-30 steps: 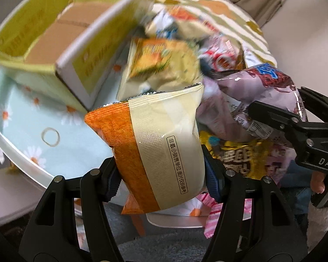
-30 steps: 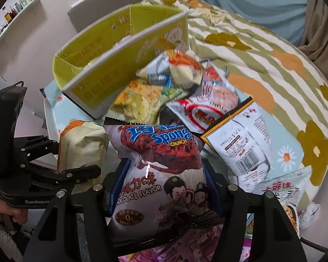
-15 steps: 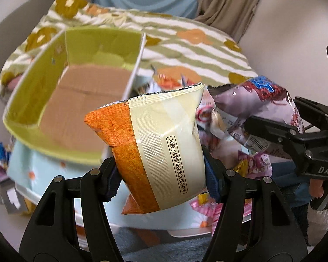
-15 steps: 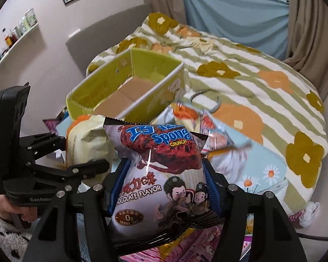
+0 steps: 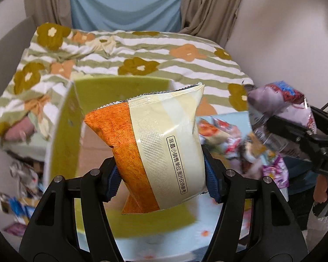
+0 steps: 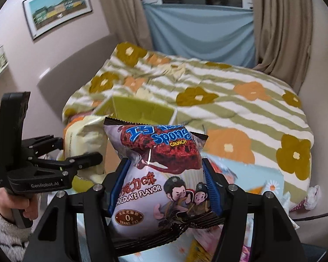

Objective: Organize snacks
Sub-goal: 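Carry both bags over the box and open both tools to drop them inside, then grasp the gold Pillows bag with left tool while right tool grasps the lilac MPN bag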

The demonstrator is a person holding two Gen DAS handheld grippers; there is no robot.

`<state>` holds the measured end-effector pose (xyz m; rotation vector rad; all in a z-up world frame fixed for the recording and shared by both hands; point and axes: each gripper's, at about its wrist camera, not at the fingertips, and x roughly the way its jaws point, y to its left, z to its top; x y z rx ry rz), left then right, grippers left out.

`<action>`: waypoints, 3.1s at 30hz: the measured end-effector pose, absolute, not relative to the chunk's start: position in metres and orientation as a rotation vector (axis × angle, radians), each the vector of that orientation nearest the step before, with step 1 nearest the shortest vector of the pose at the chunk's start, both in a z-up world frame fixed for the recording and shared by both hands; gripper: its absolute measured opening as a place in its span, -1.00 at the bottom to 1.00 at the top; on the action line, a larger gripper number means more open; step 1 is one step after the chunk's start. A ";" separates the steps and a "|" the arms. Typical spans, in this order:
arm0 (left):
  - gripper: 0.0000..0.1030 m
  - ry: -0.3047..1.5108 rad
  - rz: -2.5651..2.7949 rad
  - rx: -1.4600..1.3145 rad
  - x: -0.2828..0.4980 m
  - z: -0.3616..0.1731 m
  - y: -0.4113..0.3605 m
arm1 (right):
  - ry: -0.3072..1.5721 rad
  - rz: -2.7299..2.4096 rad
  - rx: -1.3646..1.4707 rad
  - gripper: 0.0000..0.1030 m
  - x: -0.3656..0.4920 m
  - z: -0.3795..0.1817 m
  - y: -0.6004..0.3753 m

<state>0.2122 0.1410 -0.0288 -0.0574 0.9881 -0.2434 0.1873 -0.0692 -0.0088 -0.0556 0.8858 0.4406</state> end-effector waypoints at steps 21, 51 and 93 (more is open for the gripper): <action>0.96 1.089 -0.167 0.043 0.334 -0.138 0.223 | 0.944 0.171 -0.006 0.17 0.279 -0.083 0.056; 0.96 1.107 -0.079 -0.001 0.272 -0.142 0.266 | 0.922 0.215 -0.067 0.99 0.300 -0.127 0.097; 0.96 0.972 -0.634 0.263 0.106 -0.099 -0.045 | 0.863 -0.058 0.012 1.00 0.053 -0.025 -0.218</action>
